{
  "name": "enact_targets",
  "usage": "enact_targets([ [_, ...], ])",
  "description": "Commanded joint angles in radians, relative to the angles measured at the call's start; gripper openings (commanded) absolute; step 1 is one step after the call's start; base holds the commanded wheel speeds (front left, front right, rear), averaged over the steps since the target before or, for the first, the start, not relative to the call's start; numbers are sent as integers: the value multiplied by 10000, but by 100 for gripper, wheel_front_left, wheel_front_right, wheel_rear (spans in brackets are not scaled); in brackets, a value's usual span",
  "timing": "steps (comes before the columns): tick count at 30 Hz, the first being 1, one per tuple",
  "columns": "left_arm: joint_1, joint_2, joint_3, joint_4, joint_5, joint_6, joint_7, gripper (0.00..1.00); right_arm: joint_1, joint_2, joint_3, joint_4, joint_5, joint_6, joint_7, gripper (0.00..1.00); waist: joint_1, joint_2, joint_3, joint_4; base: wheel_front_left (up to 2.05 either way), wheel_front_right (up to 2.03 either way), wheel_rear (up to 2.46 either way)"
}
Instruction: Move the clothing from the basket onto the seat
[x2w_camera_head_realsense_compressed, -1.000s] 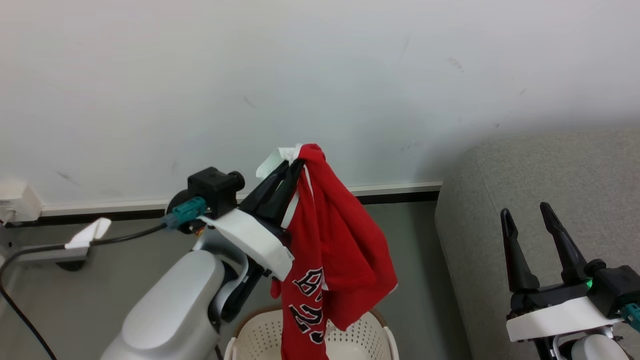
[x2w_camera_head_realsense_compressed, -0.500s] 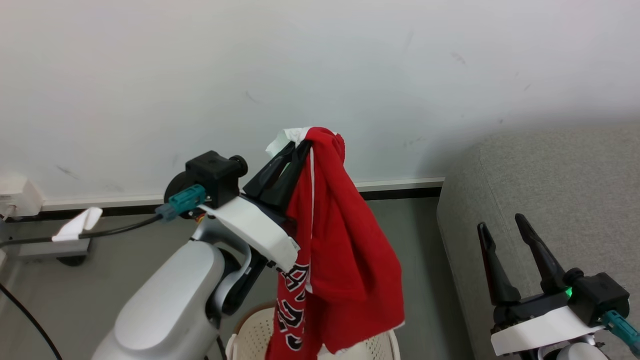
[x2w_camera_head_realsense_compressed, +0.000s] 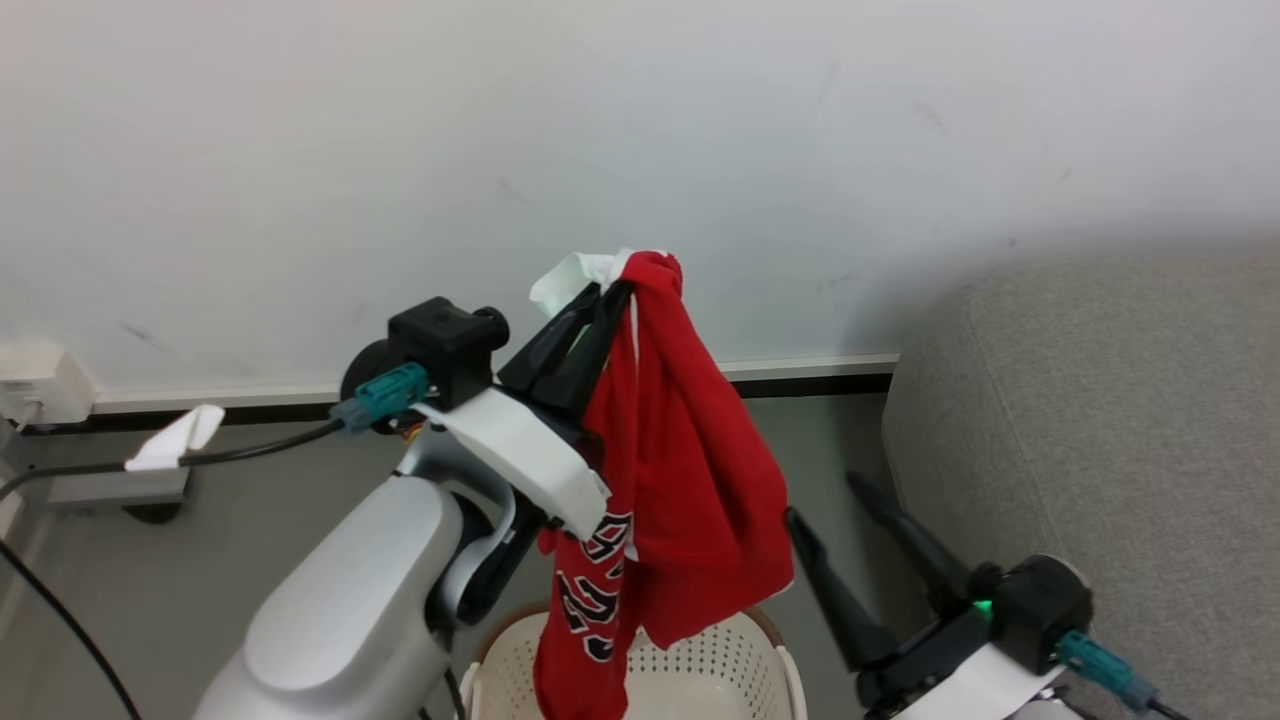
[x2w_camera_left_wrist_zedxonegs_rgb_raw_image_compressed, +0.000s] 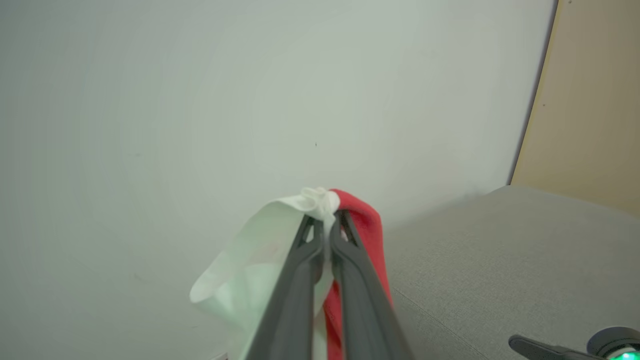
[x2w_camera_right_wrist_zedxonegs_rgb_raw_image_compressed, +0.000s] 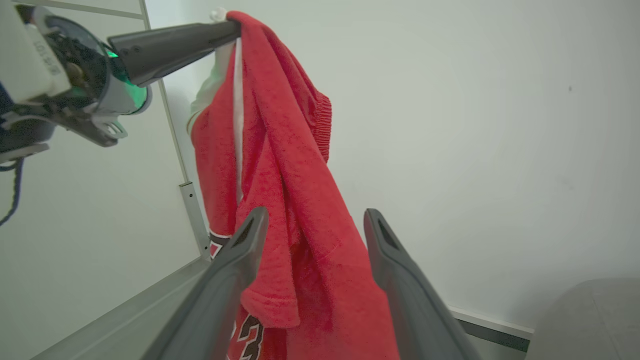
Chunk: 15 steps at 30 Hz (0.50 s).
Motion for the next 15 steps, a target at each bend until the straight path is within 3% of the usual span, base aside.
enact_targets([
  [1,-160,-66,7,25,-58,-48,-63,0,-142,-84,227,34,169,26,7,100,-1,-1,14,47,0,0,0],
  [7,-357,-344,-184,200,-67,-121,-56,0,-718,20,1575,595,692,27,7,100,-1,-1,72,245,0,0,0],
  [15,-549,-691,-559,321,-26,-323,7,0,-1855,399,2454,2053,1394,25,7,100,-1,-1,141,614,0,0,0],
])
